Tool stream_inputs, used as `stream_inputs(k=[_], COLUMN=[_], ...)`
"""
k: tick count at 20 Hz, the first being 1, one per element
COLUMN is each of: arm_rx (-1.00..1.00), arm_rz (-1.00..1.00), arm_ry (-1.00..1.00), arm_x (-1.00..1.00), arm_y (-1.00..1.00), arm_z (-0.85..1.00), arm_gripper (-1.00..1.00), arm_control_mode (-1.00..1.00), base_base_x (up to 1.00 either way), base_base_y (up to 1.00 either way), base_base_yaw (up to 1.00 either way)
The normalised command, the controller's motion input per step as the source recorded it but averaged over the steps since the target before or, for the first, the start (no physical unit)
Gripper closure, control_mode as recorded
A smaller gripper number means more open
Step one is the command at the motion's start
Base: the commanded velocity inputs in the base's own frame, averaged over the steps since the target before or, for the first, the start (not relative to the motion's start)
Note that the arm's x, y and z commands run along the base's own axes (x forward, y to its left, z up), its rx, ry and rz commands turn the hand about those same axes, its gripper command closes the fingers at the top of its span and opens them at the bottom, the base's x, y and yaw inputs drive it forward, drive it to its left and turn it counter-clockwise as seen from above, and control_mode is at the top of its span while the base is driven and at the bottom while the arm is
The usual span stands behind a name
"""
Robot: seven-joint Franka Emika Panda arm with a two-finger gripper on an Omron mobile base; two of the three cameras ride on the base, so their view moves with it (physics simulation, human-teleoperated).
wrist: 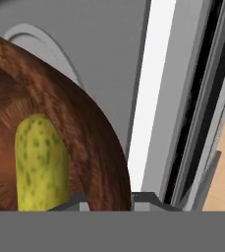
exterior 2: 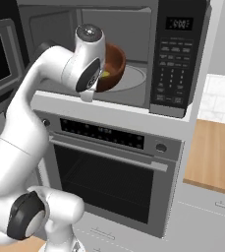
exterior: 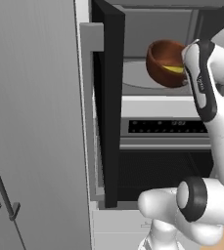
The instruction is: Pick the cucumber from the sink and place it in the bowl. Then pick the bowl and place it in the microwave. Then close the microwave door and press the start button.
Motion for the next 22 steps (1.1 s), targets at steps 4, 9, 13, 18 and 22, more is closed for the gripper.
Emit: stream_inputs(k=[4, 9, 13, 18, 22], arm_rx=[0.0, 0.0, 0.0, 0.0, 0.0], arm_rz=[0.01, 0.0, 0.0, 0.0, 0.0], arm_ry=[0.01, 0.01, 0.04, 0.05, 0.01], arm_x=[0.51, 0.42, 0.41, 0.34, 0.22], arm_y=[0.03, 0.0, 0.0, 0.01, 0.03], arm_z=[0.0, -0.02, -0.14, -0.25, -0.18], arm_gripper=[1.0, 1.0, 1.0, 1.0, -1.0], arm_control_mode=[-1.0, -1.0, -1.0, -1.0, -1.0], base_base_x=[0.0, 0.0, 0.0, 0.0, 0.0], base_base_y=[0.0, 0.0, 0.0, 0.0, 0.0], base_base_yaw=[0.0, 0.0, 0.0, 0.0, 0.0])
